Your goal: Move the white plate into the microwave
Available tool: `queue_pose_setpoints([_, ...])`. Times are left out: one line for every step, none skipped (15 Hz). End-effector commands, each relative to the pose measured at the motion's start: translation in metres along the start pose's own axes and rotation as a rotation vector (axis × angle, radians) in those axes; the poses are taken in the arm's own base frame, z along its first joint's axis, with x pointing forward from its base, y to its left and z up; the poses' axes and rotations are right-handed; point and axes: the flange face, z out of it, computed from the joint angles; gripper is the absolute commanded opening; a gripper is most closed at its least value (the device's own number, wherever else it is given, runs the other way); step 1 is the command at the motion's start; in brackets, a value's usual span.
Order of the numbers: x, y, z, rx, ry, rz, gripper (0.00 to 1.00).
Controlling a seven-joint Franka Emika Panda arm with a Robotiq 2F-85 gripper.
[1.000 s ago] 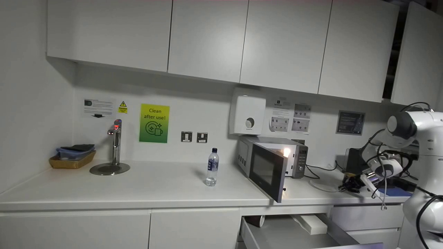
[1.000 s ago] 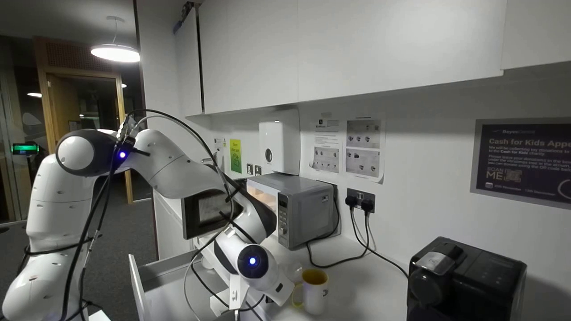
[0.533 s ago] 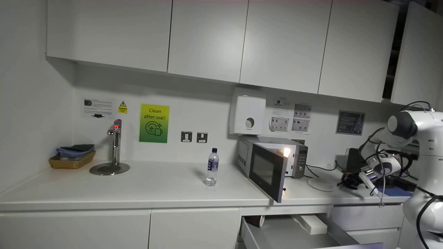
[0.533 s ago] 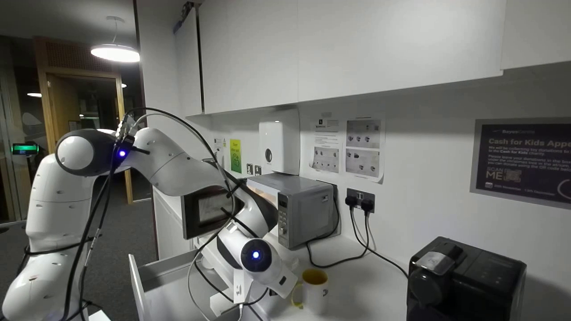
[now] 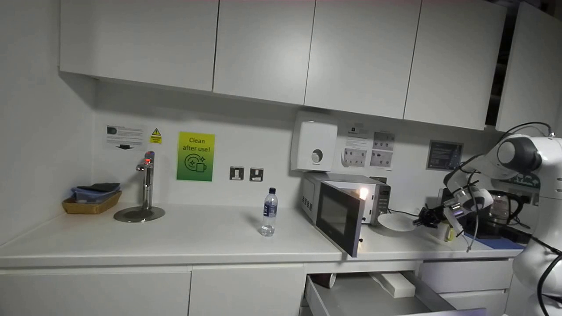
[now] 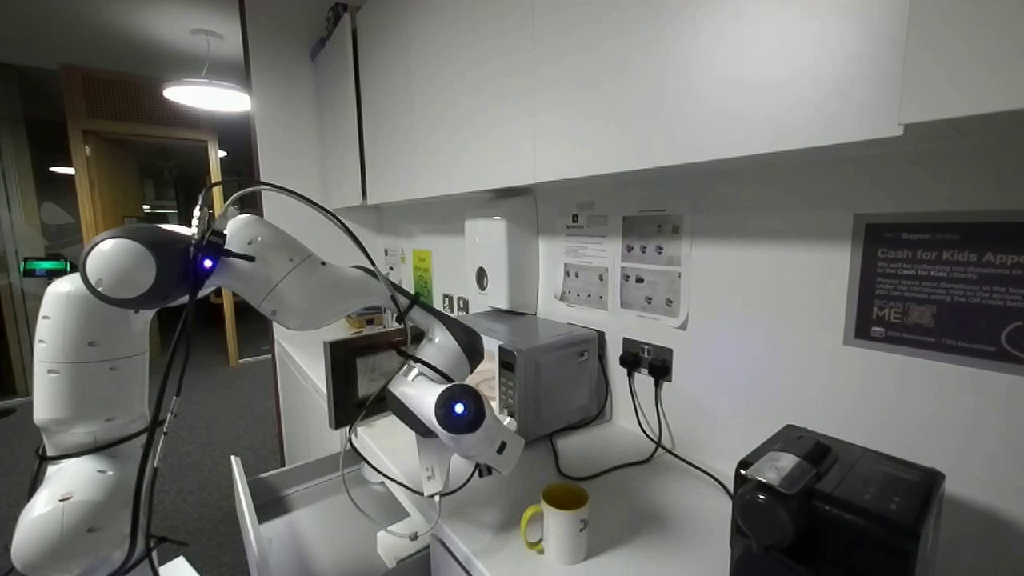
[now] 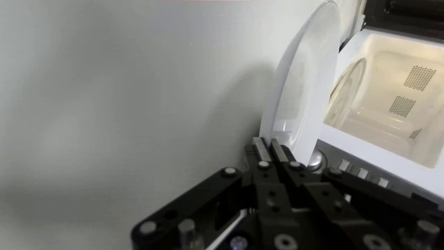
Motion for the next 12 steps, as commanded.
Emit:
queue_pose_setpoints([-0.003, -0.048, -0.003, 0.072, -0.007, -0.022, 0.01])
queue_pose_setpoints([-0.005, -0.057, -0.001, 0.079, -0.018, -0.023, 0.01])
queue_pose_setpoints([-0.007, -0.066, 0.002, 0.086, -0.034, -0.016, 0.01])
queue_pose_setpoints([-0.010, -0.073, 0.004, 0.089, -0.051, -0.009, 0.01])
queue_pose_setpoints([-0.013, -0.080, 0.007, 0.097, -0.064, -0.003, 0.01])
queue_pose_setpoints([-0.016, -0.088, 0.009, 0.102, -0.081, 0.003, 0.01])
queue_pose_setpoints([-0.018, -0.094, 0.011, 0.107, -0.094, 0.009, 0.01])
queue_pose_setpoints([-0.021, -0.100, 0.014, 0.110, -0.113, 0.019, 0.01])
queue_pose_setpoints([-0.023, -0.106, 0.016, 0.109, -0.128, 0.024, 0.01])
queue_pose_setpoints([-0.025, -0.111, 0.019, 0.105, -0.142, 0.030, 0.01])
queue_pose_setpoints([-0.028, -0.118, 0.022, 0.098, -0.156, 0.035, 0.01])
queue_pose_setpoints([-0.030, -0.123, 0.025, 0.088, -0.166, 0.040, 0.01])
